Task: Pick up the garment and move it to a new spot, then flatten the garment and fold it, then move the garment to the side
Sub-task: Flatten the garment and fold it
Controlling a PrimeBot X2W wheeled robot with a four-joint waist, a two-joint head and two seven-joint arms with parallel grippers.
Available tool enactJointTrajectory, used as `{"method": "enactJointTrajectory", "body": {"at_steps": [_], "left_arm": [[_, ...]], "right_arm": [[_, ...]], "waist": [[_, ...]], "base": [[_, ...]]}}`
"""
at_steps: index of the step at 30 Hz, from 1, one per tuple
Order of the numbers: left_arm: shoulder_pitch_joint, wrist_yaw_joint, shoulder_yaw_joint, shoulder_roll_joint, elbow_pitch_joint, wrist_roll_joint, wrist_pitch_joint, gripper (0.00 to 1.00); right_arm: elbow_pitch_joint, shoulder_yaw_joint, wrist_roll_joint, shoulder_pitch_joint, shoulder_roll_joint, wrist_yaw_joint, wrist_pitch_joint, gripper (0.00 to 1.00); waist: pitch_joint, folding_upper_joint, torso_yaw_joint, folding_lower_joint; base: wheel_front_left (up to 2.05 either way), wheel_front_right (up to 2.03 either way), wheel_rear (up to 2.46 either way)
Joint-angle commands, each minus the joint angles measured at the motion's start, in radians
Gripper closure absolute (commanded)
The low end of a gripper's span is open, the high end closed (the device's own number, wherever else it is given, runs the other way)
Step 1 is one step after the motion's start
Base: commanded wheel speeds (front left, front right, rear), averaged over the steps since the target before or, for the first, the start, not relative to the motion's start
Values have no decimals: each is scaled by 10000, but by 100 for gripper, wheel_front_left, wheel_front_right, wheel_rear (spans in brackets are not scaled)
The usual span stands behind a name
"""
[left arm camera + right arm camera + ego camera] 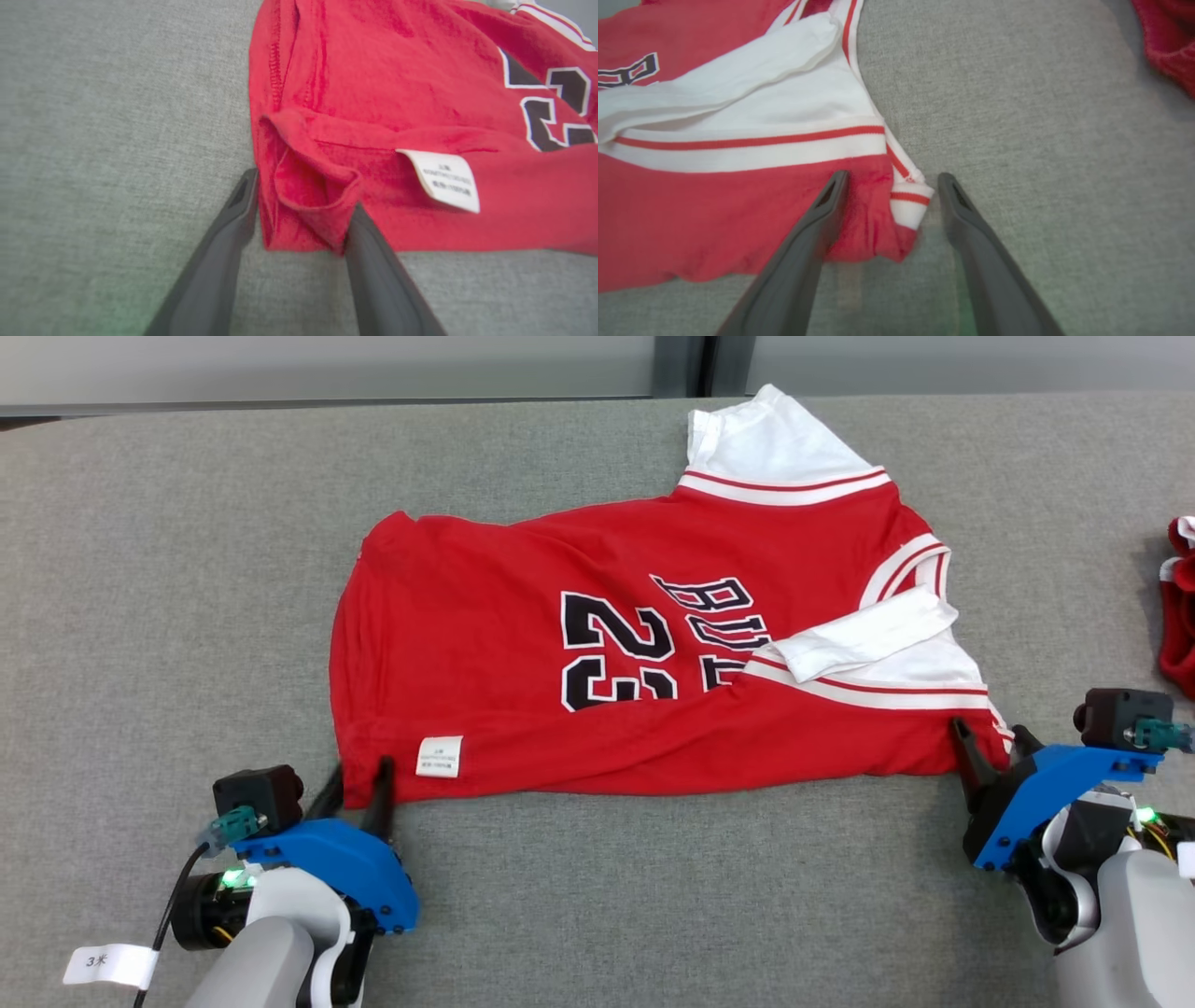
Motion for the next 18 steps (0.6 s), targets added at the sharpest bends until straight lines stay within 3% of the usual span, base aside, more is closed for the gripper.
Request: {"method": "enactJointTrajectory", "body": {"at_steps": [1,2,3,4,5,10,18], "left_arm": [[447,-109,-356,-257,590,-157,620,100],[447,-139,-389,-282,600,-168,650,100],[435,-142,-399,-282,611,-160,652,100],[437,-167,-424,-277,626,-170,647,100],[457,-201,-443,-287,638,-188,629,100],[621,-204,-284,-139,332,-254,283,100],[1274,193,-21,636,-1264,-321,546,100]], "right_arm": [[494,236,70,59,79,9,238,0],[683,325,61,79,108,19,342,0],[826,405,8,124,130,19,446,7],[886,441,0,171,143,19,441,79],[903,510,30,214,151,20,418,100],[293,325,195,544,49,6,115,100],[-2232,-43,457,1809,7,3,779,100]], "waist": [[11,0,47,3],[3,0,63,3],[-11,0,79,3],[-38,0,97,3],[-77,0,108,3],[-386,0,84,3],[-991,0,-51,3]], "base": [[0,0,0],[0,0,0],[0,0,0],[0,0,0],[0,0,0],[0,0,0],[0,0,0]]}}
